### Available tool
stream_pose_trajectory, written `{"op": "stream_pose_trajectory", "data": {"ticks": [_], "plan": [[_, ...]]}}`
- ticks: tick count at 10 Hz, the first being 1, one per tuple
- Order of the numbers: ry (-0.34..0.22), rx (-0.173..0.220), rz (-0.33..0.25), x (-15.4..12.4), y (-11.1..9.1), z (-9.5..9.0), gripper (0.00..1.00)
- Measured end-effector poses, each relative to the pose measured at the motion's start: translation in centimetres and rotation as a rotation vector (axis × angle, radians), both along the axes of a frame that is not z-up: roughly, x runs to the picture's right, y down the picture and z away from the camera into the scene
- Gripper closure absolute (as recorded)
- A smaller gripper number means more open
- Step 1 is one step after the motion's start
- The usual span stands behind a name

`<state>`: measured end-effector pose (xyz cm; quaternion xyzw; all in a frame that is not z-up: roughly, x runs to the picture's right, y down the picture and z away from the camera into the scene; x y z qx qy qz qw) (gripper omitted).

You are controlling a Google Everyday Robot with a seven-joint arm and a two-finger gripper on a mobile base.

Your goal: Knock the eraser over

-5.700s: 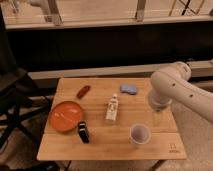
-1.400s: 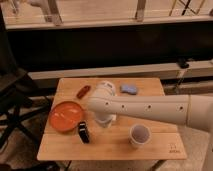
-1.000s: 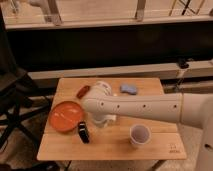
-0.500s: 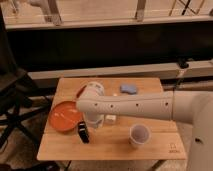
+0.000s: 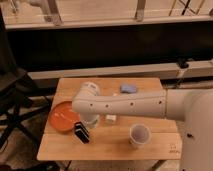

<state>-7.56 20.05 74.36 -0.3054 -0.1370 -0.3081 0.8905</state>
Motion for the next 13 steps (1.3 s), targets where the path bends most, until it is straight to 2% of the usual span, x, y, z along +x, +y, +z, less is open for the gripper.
{"op": "stream_pose_trajectory", "data": {"ticks": [5,9,13], "plan": [[-0.008,-0.009,0.013,-1.1,-0.2,0.5,1.0],[-0.034,-0.006,-0.024,-2.1,0.6,0.3,1.0],[-0.049,0.001,-0.032,-3.4,0.2,0.6,1.0]]}}
